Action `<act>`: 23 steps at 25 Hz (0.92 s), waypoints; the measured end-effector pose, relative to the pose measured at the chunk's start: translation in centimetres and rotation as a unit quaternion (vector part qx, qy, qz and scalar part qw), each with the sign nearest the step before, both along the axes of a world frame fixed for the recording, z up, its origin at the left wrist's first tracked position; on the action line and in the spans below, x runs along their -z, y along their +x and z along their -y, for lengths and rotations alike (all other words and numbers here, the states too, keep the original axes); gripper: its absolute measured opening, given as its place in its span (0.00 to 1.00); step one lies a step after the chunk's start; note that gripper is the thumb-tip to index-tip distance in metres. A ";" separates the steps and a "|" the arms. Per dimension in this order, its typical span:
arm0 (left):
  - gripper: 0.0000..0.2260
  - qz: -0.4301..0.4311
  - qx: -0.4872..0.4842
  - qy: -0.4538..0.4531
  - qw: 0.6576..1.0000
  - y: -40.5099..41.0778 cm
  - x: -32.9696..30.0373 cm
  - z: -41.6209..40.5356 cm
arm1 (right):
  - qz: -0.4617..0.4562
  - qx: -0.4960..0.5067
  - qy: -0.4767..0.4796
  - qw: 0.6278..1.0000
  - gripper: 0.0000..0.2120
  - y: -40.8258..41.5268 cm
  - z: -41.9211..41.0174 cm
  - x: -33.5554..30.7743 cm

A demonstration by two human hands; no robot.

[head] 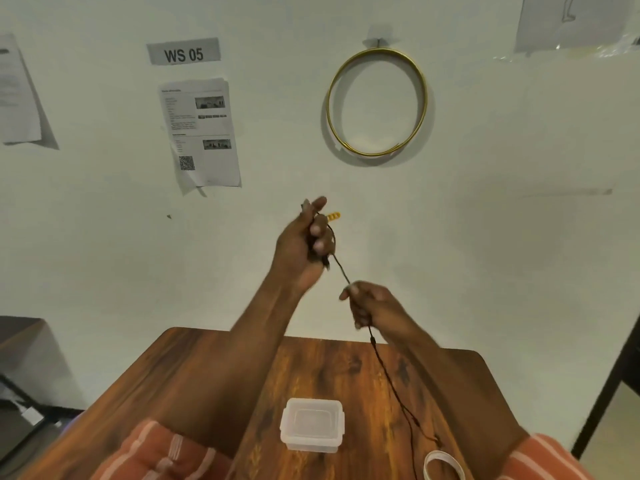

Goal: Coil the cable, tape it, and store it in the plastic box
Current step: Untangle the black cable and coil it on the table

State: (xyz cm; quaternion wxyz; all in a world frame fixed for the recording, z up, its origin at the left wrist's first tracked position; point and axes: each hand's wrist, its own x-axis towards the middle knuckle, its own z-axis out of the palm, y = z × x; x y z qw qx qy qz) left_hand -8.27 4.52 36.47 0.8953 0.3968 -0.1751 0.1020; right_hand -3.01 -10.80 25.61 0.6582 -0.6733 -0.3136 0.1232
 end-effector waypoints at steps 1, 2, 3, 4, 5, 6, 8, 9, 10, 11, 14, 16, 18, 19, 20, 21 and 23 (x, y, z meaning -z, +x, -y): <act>0.12 -0.002 -0.070 0.013 0.997 0.7 -1.2 -0.5 | 0.008 -0.018 -0.017 1.000 0.13 -1.1 0.2 0.5; 0.13 0.003 -0.133 0.040 0.990 1.6 -2.1 -1.2 | 0.017 -0.034 -0.028 0.999 0.12 -2.0 0.5 0.6; 0.15 0.014 -0.182 0.090 0.979 2.4 -2.5 -1.9 | 0.024 -0.046 -0.034 0.998 0.11 -2.8 0.9 0.3; 0.20 0.027 -0.228 0.175 0.957 3.2 -2.6 -2.6 | 0.033 -0.048 -0.040 0.997 0.10 -3.4 1.4 -0.5; 0.24 0.033 -0.272 0.289 0.917 3.8 -2.3 -3.1 | 0.046 -0.045 -0.046 0.997 0.10 -3.9 1.8 -1.6; 0.26 0.031 -0.303 0.413 0.858 4.2 -1.7 -3.4 | 0.064 -0.036 -0.052 0.996 0.10 -4.3 2.2 -2.9; 0.26 0.015 -0.299 0.600 0.742 4.3 0.0 -3.2 | 0.108 -0.006 -0.056 0.993 0.10 -4.5 3.2 -5.7; 0.23 0.004 -0.260 0.634 0.728 4.1 1.0 -3.0 | 0.131 0.016 -0.056 0.990 0.10 -4.2 3.6 -7.2; 0.21 -0.017 -0.194 0.617 0.763 3.5 1.9 -2.4 | 0.152 0.041 -0.054 0.986 0.10 -3.7 4.0 -8.5; 0.20 -0.044 -0.107 0.557 0.822 2.7 2.9 -1.8 | 0.169 0.059 -0.048 0.983 0.10 -3.1 4.3 -9.6; 0.28 -0.093 0.131 0.326 0.932 -0.2 4.7 0.5 | 0.159 0.069 -0.026 0.984 0.10 -0.3 4.5 -10.9; 0.26 -0.065 0.197 0.219 0.953 -1.5 4.7 1.5 | 0.134 0.065 -0.010 0.989 0.10 1.3 3.8 -9.9; 0.19 -0.018 0.198 0.126 0.972 -2.1 3.4 2.0 | 0.097 0.062 0.016 0.993 0.10 1.9 2.8 -7.6; 0.17 -0.004 0.174 0.082 0.981 -2.0 2.5 1.9 | 0.083 0.054 0.021 0.995 0.10 1.6 2.3 -6.0; 0.15 0.005 0.129 0.046 0.991 -1.5 1.5 1.6 | 0.076 0.041 0.014 0.996 0.10 0.9 1.9 -4.4; 0.15 0.010 0.068 0.018 0.998 -0.7 0.6 1.2 | 0.072 0.025 -0.005 0.997 0.10 0.1 1.8 -2.9; 0.17 -0.003 -0.080 -0.002 0.997 1.3 -1.1 -0.2 | 0.053 -0.021 -0.042 0.997 0.07 -1.5 2.2 -0.3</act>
